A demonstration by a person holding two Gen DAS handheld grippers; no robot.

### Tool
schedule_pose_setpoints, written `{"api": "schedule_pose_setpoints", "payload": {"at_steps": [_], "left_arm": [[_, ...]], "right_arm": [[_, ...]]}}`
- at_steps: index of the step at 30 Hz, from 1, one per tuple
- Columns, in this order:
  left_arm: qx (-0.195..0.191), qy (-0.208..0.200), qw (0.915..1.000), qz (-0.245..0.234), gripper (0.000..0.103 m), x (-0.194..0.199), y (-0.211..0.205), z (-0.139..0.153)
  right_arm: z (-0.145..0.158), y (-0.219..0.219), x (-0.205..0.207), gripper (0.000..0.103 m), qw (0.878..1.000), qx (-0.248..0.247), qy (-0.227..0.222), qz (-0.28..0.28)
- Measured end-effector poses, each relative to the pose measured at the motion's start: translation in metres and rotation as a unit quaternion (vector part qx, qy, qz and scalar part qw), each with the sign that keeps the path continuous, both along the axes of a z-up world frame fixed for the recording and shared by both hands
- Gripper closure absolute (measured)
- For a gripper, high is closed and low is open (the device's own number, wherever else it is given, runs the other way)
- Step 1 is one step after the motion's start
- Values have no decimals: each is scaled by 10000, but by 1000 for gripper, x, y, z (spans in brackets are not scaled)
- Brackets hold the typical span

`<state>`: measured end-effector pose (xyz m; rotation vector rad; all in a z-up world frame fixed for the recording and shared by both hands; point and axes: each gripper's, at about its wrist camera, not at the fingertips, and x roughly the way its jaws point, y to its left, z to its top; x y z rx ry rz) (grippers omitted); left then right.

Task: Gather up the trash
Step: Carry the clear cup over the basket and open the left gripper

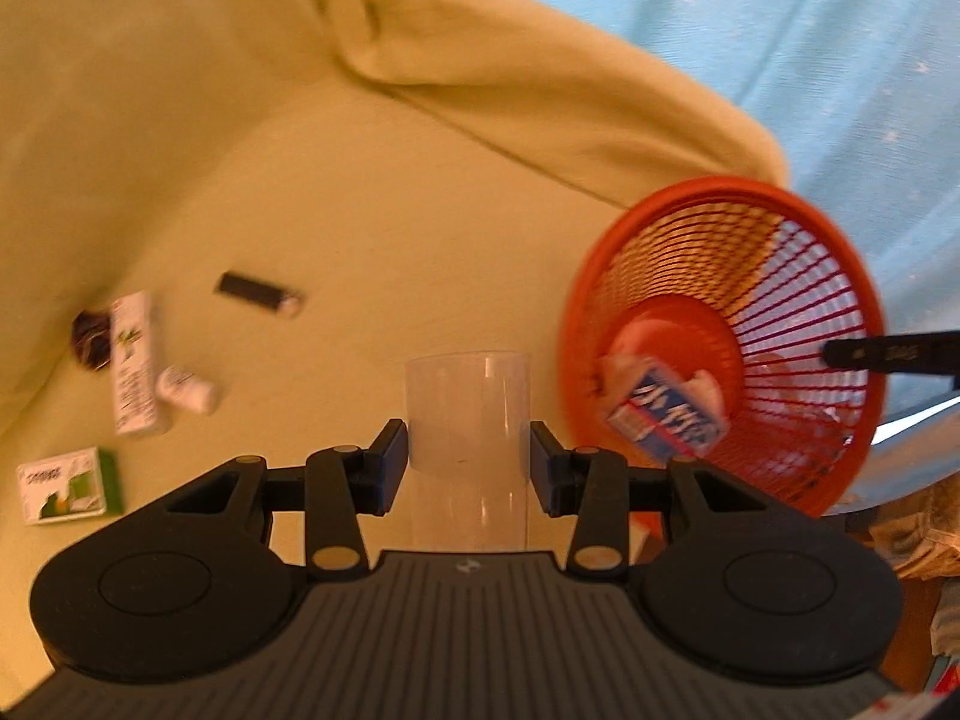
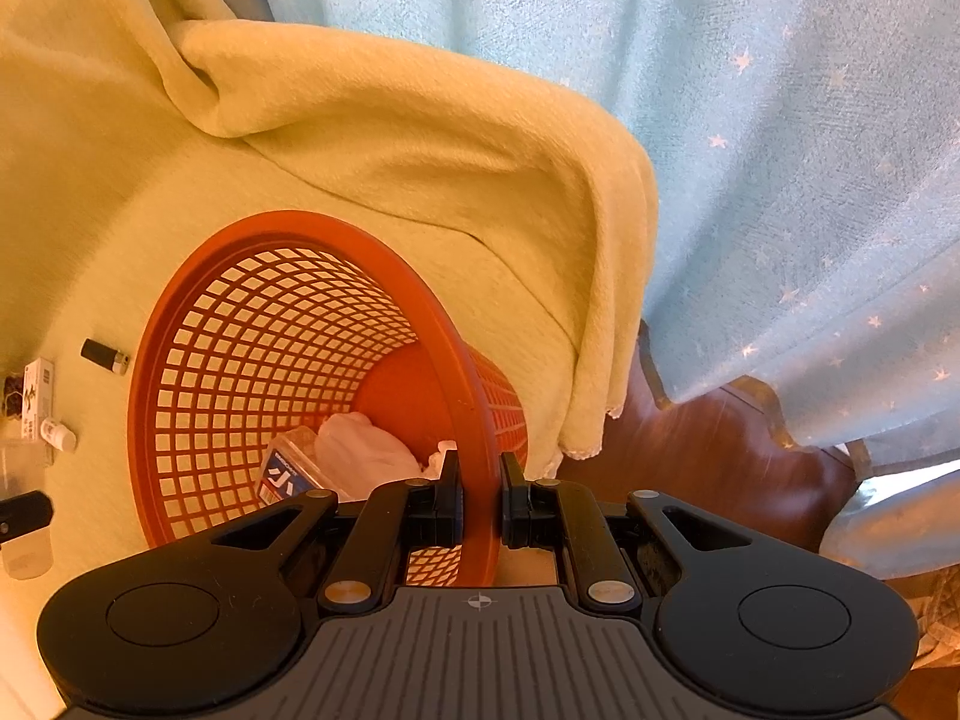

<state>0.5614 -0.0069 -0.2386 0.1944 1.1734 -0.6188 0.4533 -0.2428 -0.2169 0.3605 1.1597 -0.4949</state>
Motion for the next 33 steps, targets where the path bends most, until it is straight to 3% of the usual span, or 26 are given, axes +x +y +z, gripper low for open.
{"api": "schedule_pose_setpoints", "payload": {"at_steps": [11,33], "left_arm": [[-41,42,9990,-433,66,-5,-45,10],[58,94,9974,-707,66,-12,-68,4]], "right_arm": [[-1,1,0,95,9999,-106,30,94],[0,0,4,95,9996,-189,68,183]]}}
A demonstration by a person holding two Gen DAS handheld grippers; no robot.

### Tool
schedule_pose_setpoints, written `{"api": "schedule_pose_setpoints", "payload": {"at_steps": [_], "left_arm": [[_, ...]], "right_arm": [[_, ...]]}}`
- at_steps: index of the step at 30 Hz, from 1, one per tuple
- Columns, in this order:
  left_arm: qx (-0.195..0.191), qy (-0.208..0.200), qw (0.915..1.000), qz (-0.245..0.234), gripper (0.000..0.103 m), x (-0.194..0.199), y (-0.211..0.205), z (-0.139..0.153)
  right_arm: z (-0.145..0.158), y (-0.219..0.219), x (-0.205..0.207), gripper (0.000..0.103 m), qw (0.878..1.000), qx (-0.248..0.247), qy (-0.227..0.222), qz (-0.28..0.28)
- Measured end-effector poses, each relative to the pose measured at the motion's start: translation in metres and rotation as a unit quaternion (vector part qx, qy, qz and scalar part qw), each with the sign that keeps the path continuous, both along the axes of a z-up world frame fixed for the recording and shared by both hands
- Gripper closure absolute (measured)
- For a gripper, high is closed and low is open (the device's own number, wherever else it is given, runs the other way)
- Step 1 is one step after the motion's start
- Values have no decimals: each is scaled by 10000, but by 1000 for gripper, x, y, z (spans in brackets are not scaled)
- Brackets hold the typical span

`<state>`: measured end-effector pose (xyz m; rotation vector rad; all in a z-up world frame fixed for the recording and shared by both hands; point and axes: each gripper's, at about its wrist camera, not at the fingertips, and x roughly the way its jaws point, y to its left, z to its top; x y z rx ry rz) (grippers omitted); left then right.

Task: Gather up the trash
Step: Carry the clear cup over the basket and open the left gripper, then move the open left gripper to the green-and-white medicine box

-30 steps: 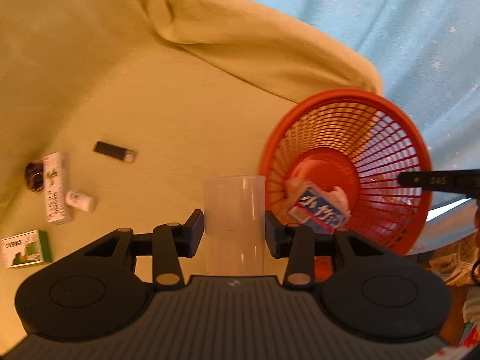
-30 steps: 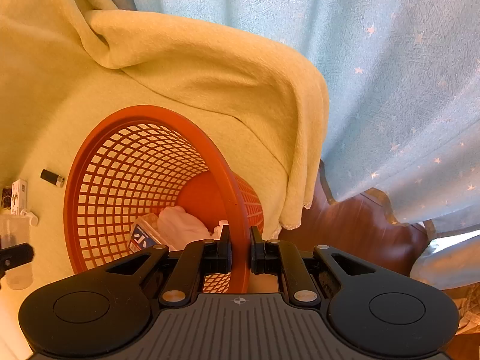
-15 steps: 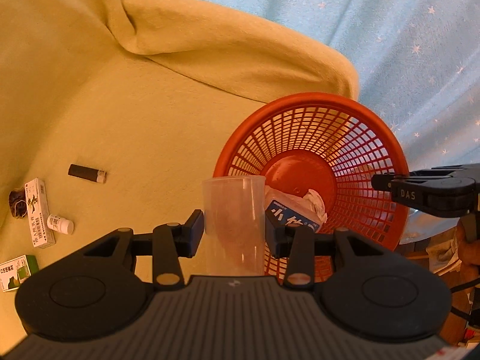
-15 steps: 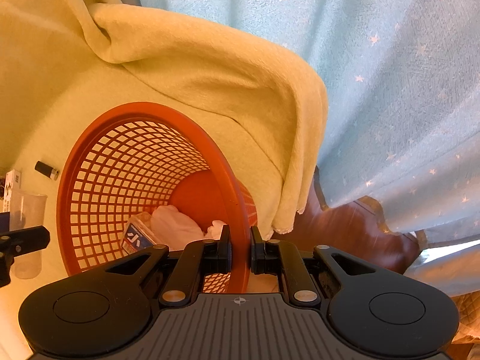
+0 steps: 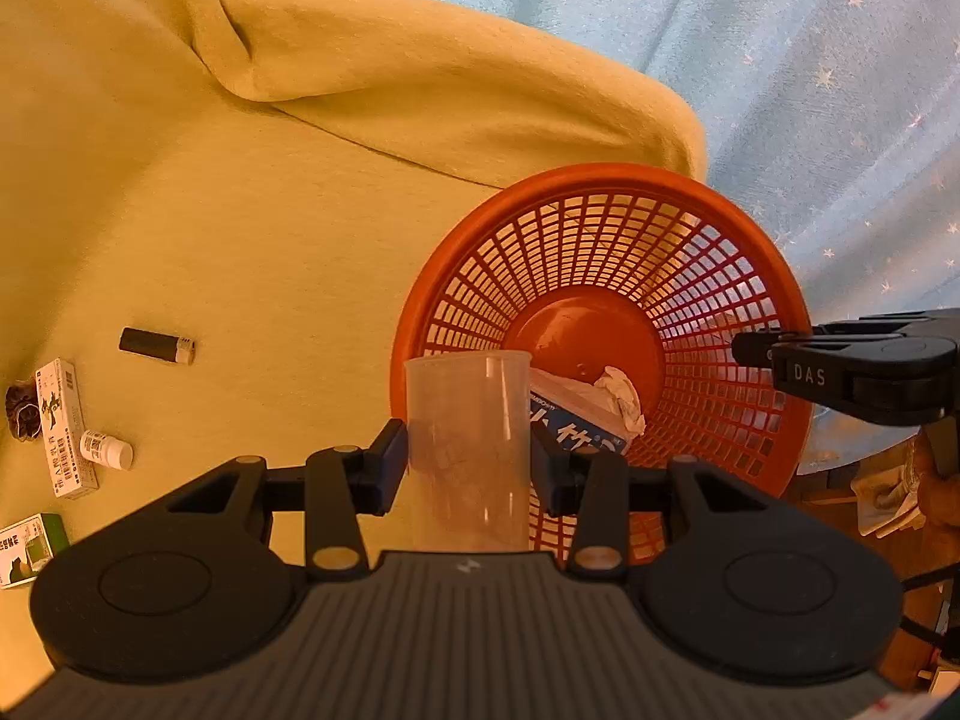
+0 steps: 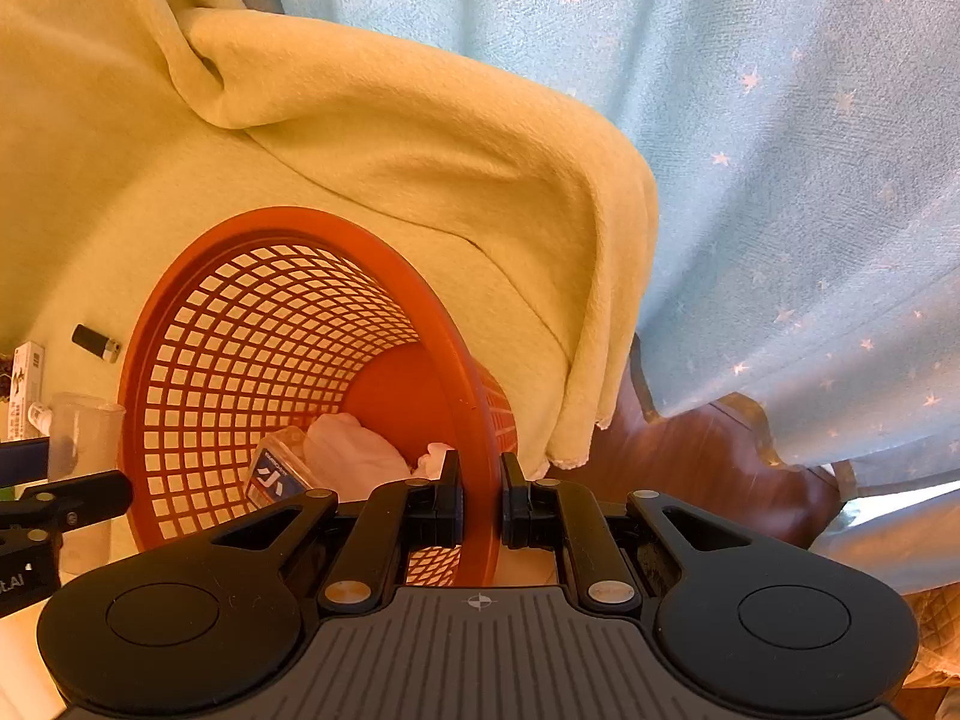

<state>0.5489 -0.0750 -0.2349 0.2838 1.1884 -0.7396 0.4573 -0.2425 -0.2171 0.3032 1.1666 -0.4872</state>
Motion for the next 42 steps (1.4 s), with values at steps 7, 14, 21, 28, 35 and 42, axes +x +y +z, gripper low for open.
{"api": "schedule_pose_setpoints", "payload": {"at_steps": [7,14,21,28,35,42], "left_arm": [[-101,33,9999,-51,65,-1,-6,-1],[-206,79,9997,-106,65,0,-11,-1],[-262,72,9996,-99,59,2,-7,0],[-407,9,9990,178,59,10,23,7],[-105,-113,9971,748,59,30,90,0],[81,-32,9891,1473,59,41,155,-7]], "right_arm": [[0,0,0,95,10000,1,-4,-8],[0,1,1,95,10000,-12,-4,-1],[1,1,3,95,10000,-15,0,9],[3,-2,5,95,9999,102,-6,-79],[11,8,11,95,9994,243,-70,-224],[16,13,25,95,9908,1120,-482,-581]]}}
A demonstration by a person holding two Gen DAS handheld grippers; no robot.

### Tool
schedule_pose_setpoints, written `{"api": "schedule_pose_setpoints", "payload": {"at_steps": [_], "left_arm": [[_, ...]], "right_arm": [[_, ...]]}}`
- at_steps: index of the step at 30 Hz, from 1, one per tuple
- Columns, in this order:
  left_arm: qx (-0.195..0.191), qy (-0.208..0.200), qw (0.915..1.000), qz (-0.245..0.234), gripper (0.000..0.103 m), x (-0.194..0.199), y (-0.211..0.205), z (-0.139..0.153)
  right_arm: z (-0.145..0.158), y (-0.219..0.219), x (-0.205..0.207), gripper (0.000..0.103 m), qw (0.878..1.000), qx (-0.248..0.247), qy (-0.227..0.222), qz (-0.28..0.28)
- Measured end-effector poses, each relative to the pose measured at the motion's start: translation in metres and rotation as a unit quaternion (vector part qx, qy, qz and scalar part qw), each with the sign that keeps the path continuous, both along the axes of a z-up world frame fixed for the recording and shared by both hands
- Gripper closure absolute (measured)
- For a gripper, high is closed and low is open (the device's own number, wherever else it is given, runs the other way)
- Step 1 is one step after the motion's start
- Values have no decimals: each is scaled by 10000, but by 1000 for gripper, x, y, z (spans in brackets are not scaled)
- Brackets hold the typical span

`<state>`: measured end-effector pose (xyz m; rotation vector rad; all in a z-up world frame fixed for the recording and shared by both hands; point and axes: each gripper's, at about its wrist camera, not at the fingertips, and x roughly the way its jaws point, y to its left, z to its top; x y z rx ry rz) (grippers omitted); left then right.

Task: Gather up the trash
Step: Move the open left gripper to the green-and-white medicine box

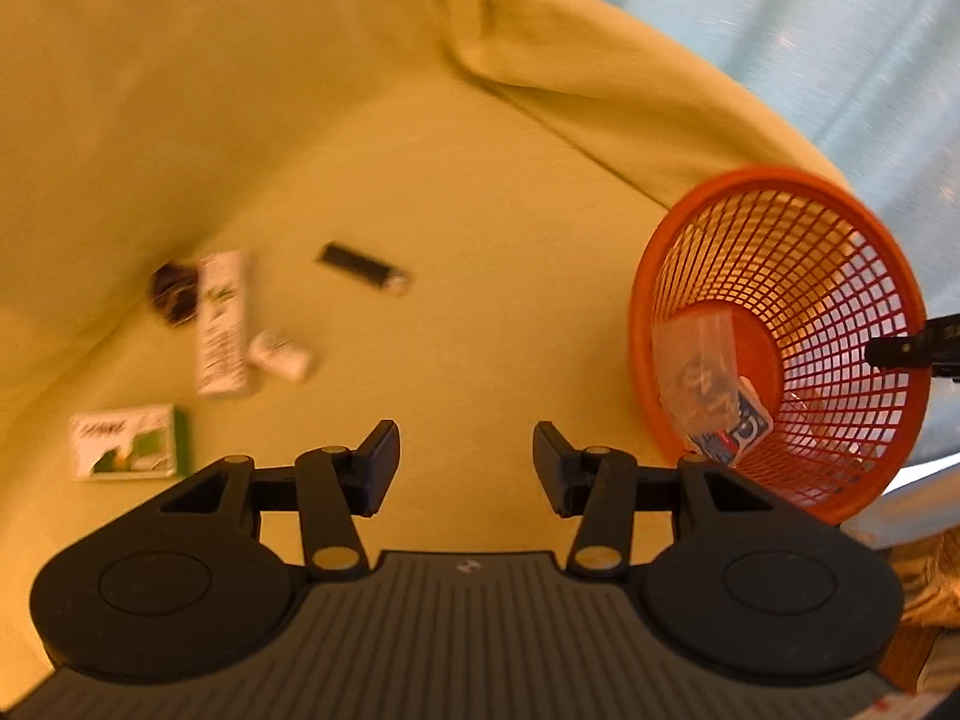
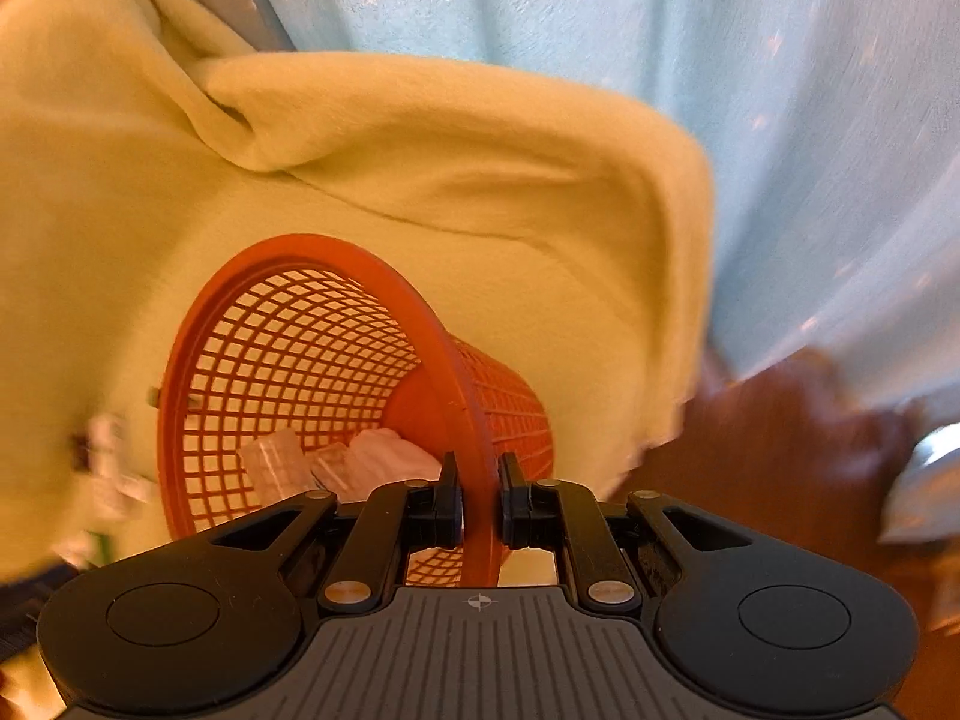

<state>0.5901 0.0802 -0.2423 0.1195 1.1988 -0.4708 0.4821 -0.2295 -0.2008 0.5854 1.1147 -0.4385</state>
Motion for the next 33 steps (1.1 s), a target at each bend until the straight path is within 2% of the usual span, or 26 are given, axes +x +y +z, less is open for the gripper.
{"api": "schedule_pose_setpoints", "payload": {"at_steps": [3,6,8,10,12,14,16,18,24,28,33], "left_arm": [[83,-15,9997,208,59,3,23,0],[202,-12,9991,369,60,7,46,-2],[259,-52,9988,420,60,6,60,-3],[384,-26,9981,471,59,7,73,-10],[450,55,9973,571,60,8,83,-14],[467,62,9971,599,60,8,95,-16],[470,13,9970,622,60,7,106,-15],[450,-27,9968,664,60,8,116,-18],[517,-28,9942,941,58,17,141,-32],[587,-95,9930,1018,45,26,159,-45],[638,-220,9924,1025,36,40,181,-59]], "right_arm": [[-5,-3,4,95,9964,704,-322,-341],[-21,-15,-4,96,9865,1318,-413,-876],[-33,-8,-4,95,9838,1443,-335,-1011],[-40,11,8,95,9863,1426,-266,-791],[-47,17,12,95,9836,1612,-321,-746],[-51,5,0,93,9713,2102,-569,-954],[-54,-8,-15,94,9634,2337,-807,-1040],[-65,-11,-23,95,9513,2603,-890,-1393],[-68,19,4,95,9692,2151,-482,-1097],[-65,22,13,95,9757,1934,-186,-1014],[-61,22,11,95,9776,1820,-190,-1037]]}}
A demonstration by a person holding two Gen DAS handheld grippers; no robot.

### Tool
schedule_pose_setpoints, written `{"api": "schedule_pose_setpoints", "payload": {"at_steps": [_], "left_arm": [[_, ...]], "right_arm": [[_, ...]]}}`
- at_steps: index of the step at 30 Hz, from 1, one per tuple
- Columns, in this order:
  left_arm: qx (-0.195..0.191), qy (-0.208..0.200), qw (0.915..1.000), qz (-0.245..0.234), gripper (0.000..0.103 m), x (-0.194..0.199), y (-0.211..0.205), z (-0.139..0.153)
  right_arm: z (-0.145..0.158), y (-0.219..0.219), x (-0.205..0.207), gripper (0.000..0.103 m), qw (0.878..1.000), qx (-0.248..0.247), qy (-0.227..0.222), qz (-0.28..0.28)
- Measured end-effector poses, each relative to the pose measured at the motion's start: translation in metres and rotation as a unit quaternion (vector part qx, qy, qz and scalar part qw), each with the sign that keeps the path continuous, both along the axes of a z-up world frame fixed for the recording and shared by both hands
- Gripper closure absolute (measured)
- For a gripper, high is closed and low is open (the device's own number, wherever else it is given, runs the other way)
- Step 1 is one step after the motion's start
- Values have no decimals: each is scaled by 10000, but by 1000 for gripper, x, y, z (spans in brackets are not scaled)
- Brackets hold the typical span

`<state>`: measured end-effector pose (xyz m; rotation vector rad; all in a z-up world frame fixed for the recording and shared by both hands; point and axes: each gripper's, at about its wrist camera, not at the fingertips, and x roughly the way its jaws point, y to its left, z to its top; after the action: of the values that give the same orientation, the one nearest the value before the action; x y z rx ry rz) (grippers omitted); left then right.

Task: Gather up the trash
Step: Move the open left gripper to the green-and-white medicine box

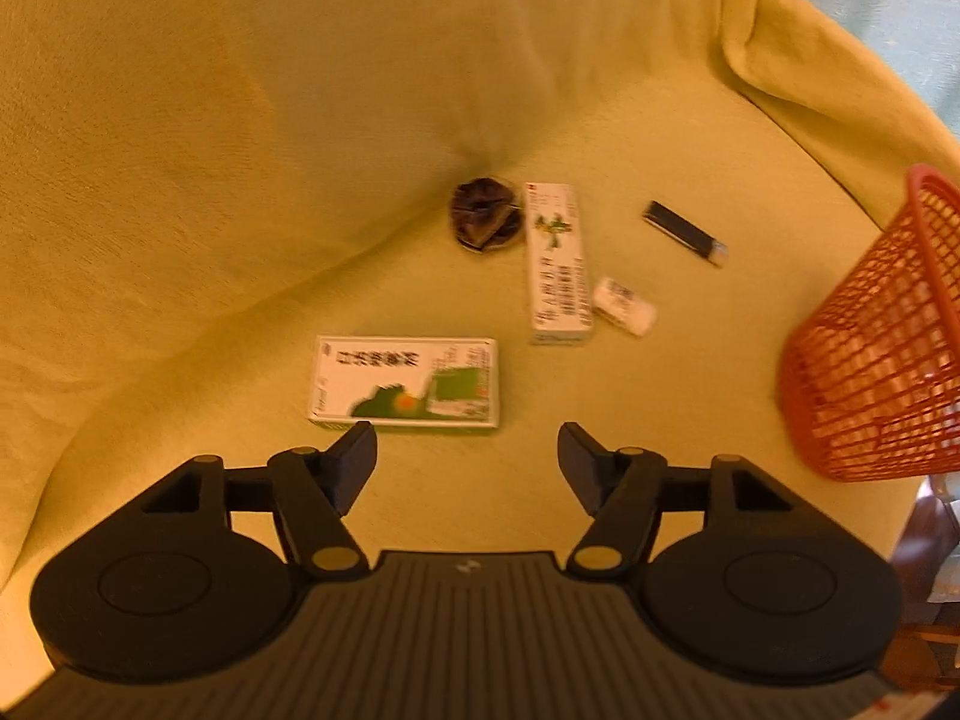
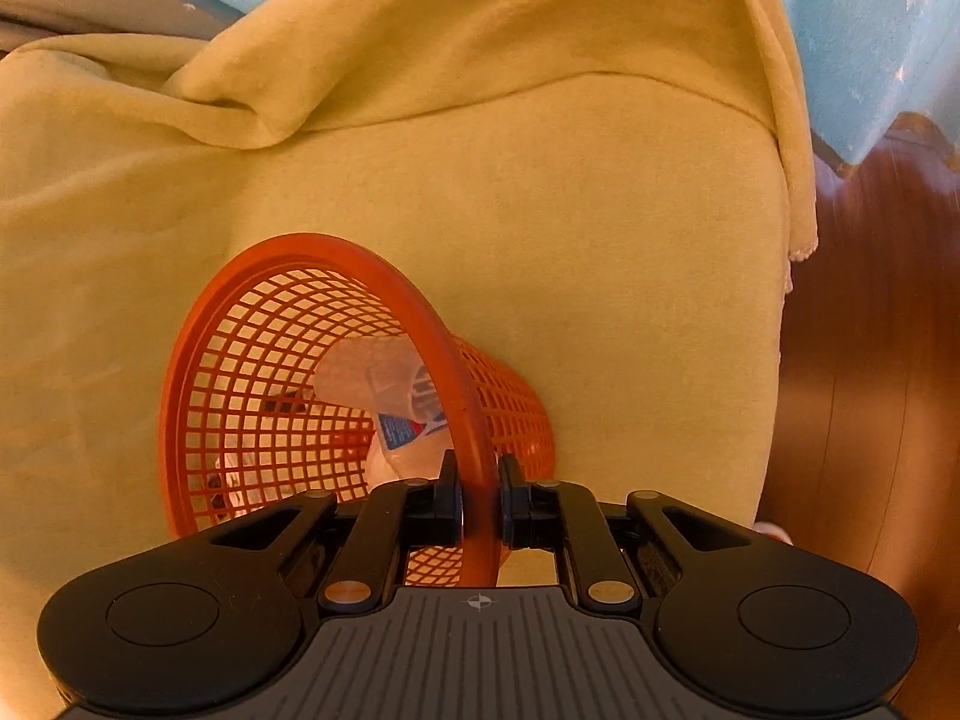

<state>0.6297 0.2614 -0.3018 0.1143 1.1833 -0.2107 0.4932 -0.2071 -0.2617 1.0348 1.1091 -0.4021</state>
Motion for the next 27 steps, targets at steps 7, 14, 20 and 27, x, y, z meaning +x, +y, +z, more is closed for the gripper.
{"api": "schedule_pose_setpoints", "payload": {"at_steps": [7,14,20,27], "left_arm": [[0,-158,9987,-485,20,21,22,-26],[29,43,9985,-538,18,46,44,-72],[-290,189,9978,-557,23,36,29,-85],[-137,-103,9906,-1354,26,18,-12,-71]], "right_arm": [[5,-23,-5,95,9990,-385,144,-171],[8,-27,-16,95,9981,-490,209,-304],[9,-29,-16,95,9979,-500,226,-344],[9,-29,-9,95,9976,-552,257,-329]]}}
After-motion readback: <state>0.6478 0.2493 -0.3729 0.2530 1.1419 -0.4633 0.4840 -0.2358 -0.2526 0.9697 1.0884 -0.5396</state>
